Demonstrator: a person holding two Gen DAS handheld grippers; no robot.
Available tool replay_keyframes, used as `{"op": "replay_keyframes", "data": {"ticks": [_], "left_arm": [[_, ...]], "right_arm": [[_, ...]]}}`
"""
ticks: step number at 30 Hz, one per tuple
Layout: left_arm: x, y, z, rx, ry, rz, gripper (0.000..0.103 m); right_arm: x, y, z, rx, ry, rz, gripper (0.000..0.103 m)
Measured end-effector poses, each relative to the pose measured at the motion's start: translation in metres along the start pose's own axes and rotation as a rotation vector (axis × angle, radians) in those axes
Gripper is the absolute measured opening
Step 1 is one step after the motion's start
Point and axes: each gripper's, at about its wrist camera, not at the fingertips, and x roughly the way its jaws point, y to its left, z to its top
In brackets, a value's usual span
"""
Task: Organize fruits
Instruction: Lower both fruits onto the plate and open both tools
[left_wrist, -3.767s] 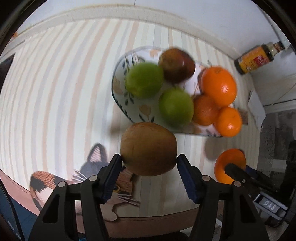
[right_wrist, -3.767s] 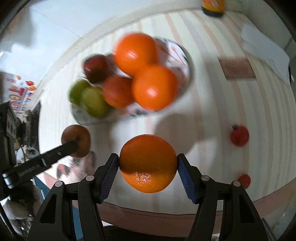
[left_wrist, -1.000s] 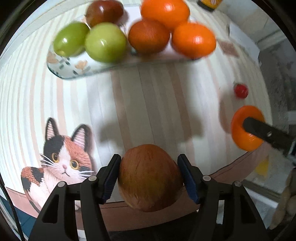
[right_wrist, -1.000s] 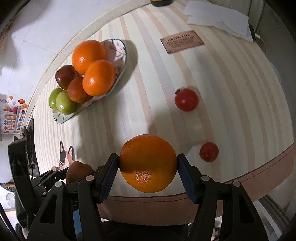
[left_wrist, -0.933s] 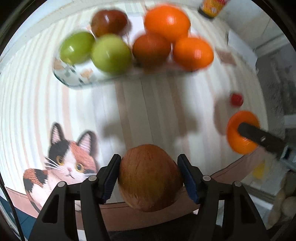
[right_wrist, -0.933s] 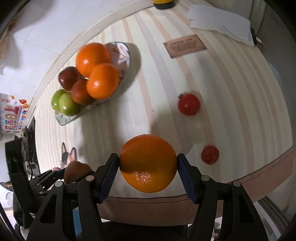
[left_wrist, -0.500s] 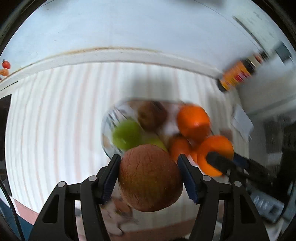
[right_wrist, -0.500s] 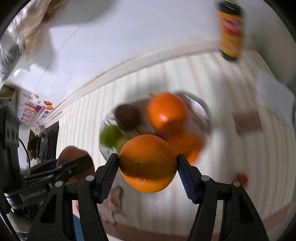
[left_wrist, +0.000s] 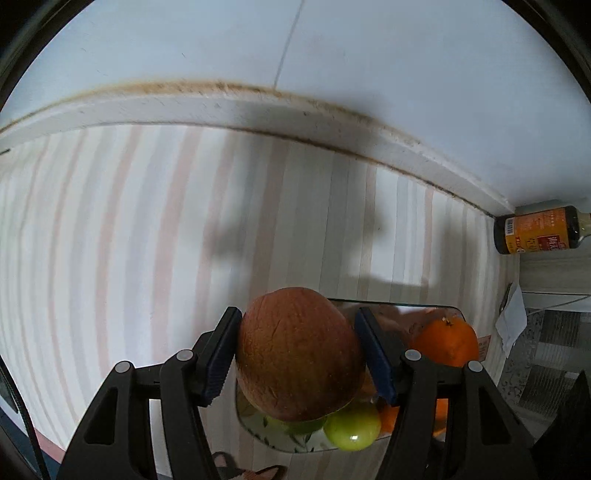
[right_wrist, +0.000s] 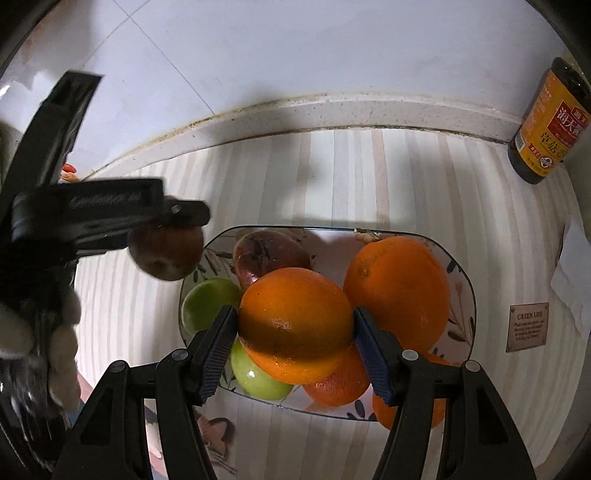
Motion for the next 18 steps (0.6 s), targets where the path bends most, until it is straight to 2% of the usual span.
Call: {"op": "replay_keyframes", "data": {"ticks": [5,9,13,15,16,18], "left_arm": [[0.020,0.001,0.004,-0.017,0.063,-0.026,0.063],[0.021,-0.001,0.006,-0.010,0.082,-0.012,0.063],[0.016,0.001,0.008,-0.009,0.099,-0.016,0.063],[0.013,0.001,0.010,0.001,0.095,-0.024,0.068],[0.013,0.001,0.010,0.006,0.100,-0.029,0.074],[0.014,0.001,0.011,0.010,0.104,-0.027,0.075]], "right_arm": [[0.005,-0.004,0.002,0.015,0.020,0.005,0.068],[0.005,-0.006,0.006,0.043,0.029,0.033,0.082],[0.003,-0.006,0.011,0.055,0.033,0.028,0.084],[0.001,-0.007,0.011,0.065,0.030,0.035,0.085],[0.001,-0.007,0.011,0.068,0.030,0.037,0.086],[0.000,-0.008,0.011,0.078,0.030,0.039,0.091]]}}
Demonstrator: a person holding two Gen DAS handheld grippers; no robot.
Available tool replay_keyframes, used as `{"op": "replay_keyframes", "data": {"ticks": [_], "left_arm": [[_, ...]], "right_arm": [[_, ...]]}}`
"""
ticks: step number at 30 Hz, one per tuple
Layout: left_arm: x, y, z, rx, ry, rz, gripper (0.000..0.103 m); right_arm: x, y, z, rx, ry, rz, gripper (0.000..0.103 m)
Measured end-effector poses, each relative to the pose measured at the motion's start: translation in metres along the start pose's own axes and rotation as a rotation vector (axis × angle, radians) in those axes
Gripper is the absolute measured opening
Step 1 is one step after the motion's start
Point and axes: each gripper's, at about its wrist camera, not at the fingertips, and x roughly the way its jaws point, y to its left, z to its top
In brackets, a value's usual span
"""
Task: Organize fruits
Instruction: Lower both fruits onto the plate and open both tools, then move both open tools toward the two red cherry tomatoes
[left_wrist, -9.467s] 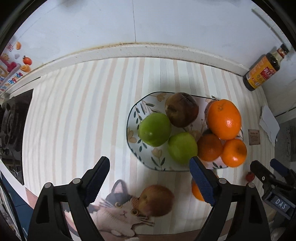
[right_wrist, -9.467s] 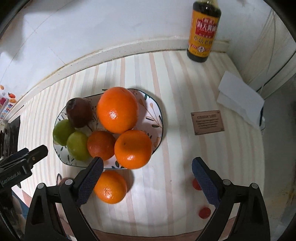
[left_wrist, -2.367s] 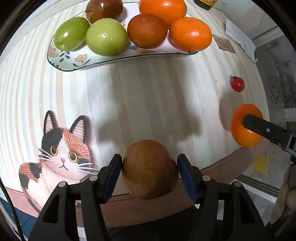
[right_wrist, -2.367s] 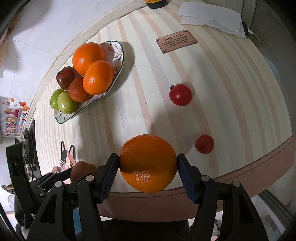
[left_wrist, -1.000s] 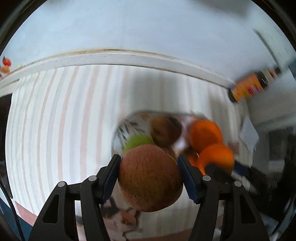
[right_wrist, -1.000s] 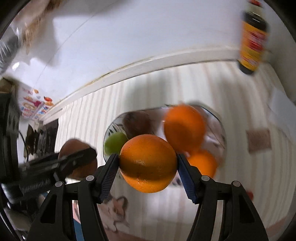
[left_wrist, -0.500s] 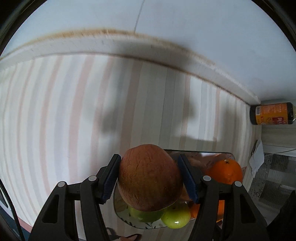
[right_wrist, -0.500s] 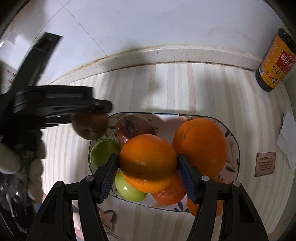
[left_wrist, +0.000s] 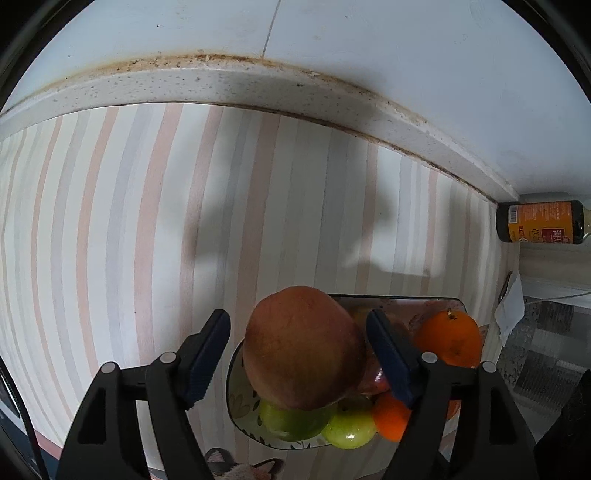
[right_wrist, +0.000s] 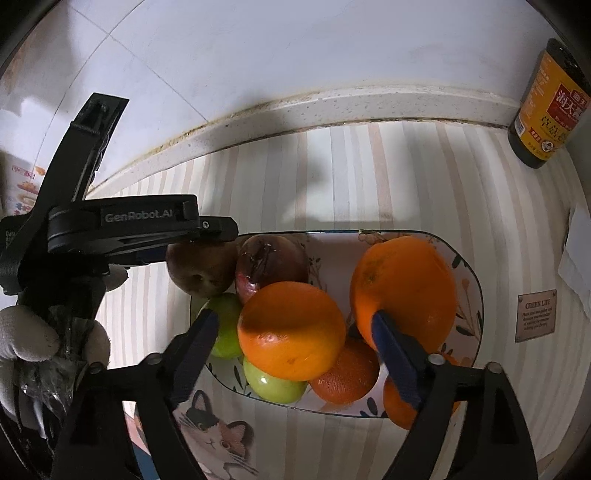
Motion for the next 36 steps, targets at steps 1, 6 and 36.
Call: {"op": "replay_keyframes", "data": {"ticks": [1,6,36], "left_arm": [[0.001,0.000,0.000,0.006,0.002,0.003,0.075],[-0.003,-0.002,-0.003,0.030,-0.005,0.018,0.075],[-0.160,-0.020,-0.231,0.223,-0.532,0.212,0.094]], "right_arm": [[-0.002,0.000,-0.001,0.002,-0.002,-0.001,0.091],[-0.011,0.001,-0.004,0.005,-0.015,-0.005,0.091],[-0.156,-0.018,-0.137,0.001,-0.285,-0.259,0.097]]}}
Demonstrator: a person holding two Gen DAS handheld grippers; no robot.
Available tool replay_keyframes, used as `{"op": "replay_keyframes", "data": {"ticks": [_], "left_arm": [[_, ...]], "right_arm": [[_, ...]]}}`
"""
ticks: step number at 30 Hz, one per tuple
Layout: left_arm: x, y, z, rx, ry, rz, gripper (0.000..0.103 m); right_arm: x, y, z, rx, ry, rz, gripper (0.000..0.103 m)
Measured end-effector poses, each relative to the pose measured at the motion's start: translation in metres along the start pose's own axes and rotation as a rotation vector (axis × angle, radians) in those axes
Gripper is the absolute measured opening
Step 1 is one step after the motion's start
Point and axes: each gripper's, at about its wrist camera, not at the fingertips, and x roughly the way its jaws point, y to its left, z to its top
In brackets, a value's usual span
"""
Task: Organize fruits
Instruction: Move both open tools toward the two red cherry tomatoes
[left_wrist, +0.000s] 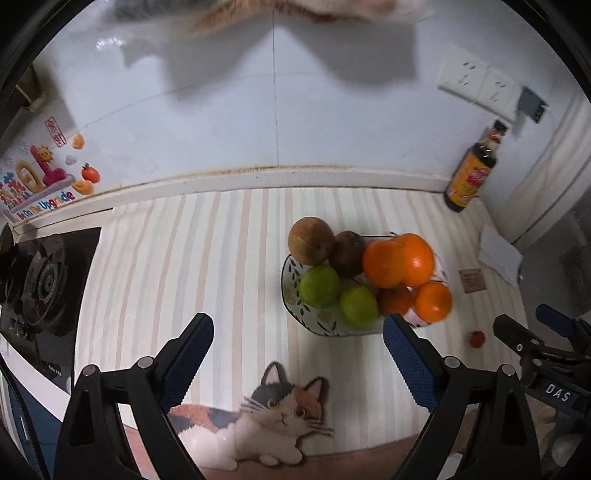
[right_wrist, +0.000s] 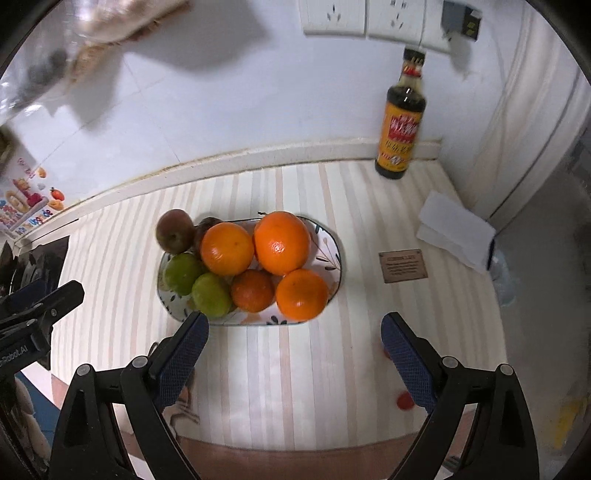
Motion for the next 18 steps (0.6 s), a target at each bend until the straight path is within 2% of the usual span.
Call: {"op": "replay_keyframes", "data": {"ticks": [5,8,18], "left_arm": [[-0.044,0.000,-0.018,0.015,-0.073,-0.010,0.094],[-0.062,0.002,-0.028,0.033,-0.113,0.008,0.094],[-0.097,0.007,-0.058,0.060,-0.152,-0.011,0.094]], "right_arm": [[-0.042,0.002,-0.026,0.007,-0.053,-0.002,0.097],[-0.063,0.004,-0.039,0.007,-0.088,-0.011,0.097],[-0.118,0.021,-0.074,0.010,-0.172,-0.020,0.097]]}}
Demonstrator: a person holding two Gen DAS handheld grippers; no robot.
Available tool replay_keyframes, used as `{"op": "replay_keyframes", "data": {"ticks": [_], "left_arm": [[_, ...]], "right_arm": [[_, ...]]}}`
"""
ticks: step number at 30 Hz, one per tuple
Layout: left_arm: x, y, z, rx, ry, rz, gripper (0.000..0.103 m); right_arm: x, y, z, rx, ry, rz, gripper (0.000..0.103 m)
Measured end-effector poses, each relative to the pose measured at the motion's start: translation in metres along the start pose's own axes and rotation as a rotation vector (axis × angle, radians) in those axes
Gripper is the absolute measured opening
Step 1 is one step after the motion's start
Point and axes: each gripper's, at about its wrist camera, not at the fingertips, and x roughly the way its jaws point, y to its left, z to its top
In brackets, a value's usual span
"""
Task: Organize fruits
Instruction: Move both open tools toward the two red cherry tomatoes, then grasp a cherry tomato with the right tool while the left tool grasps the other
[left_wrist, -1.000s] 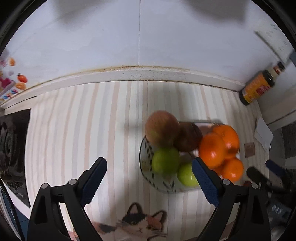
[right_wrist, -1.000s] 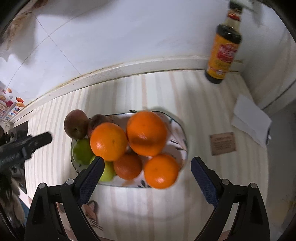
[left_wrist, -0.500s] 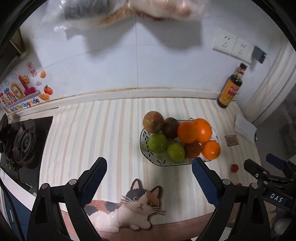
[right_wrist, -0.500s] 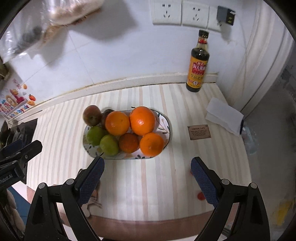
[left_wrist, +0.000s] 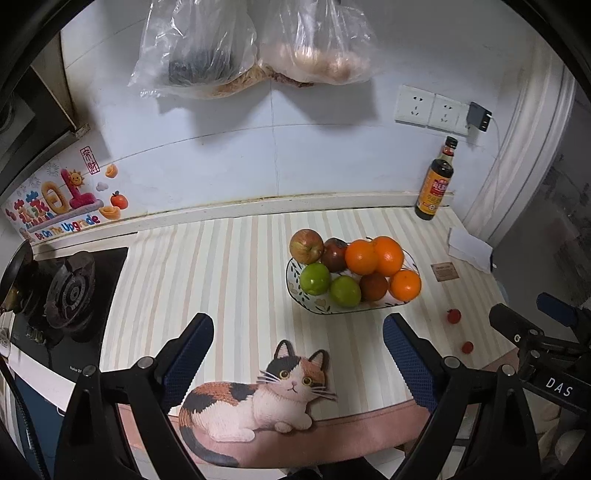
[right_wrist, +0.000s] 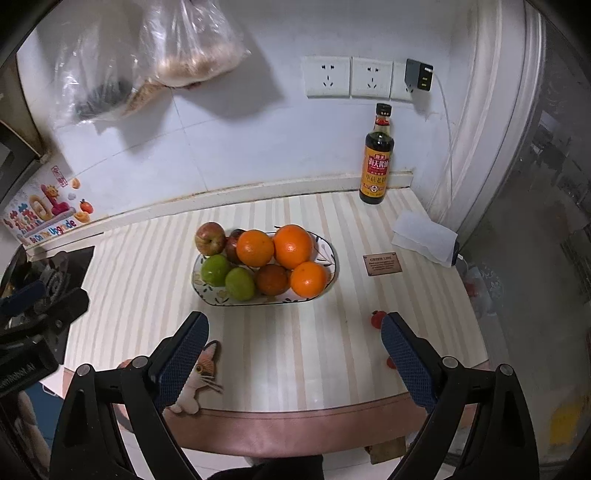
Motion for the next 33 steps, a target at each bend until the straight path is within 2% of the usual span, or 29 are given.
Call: {"op": "replay_keyframes", "data": {"ticks": [6,7,9,13,17,20,21,25,27,33], "left_arm": [[-0.008,-0.003,-0.008,-0.002,0.001,-0.023,0.095],[-0.007,-0.006,-0.009,0.003,0.006,-0.017,0.102],[-0.002,-0.014,-0.010,0.009,0.019,-0.010,0.103],[0.017,-0.038,-0.015,0.032,0.049,0.015,0.103],[0.054,-0.075,-0.018,0.090,0.098,0.102,0.103],[0.085,-0.100,-0.020,0.110,0.159,0.113,0.103],[0.094,-0.109,-0.021,0.123,0.174,0.117,0.103],[0.135,-0.150,-0.024,0.199,0.238,0.143,0.103],[0.150,-0.164,-0.025,0.226,0.263,0.152,0.103],[0.190,-0.203,-0.026,0.291,0.326,0.160,0.103]], "right_arm": [[-0.020,0.005,-0.010,0.027,-0.018,0.027,0.097],[-0.020,0.003,-0.011,0.032,-0.018,0.032,0.097],[-0.016,-0.007,-0.012,0.052,-0.003,0.045,0.097],[0.005,-0.048,-0.014,0.123,0.055,0.078,0.097],[0.039,-0.098,-0.026,0.184,0.115,0.039,0.097],[0.077,-0.135,-0.044,0.223,0.187,0.019,0.096],[0.090,-0.146,-0.051,0.236,0.208,0.010,0.093],[0.146,-0.185,-0.078,0.312,0.303,0.044,0.065],[0.171,-0.199,-0.089,0.345,0.336,0.072,0.057],[0.212,-0.207,-0.099,0.322,0.363,0.115,0.044]]}}
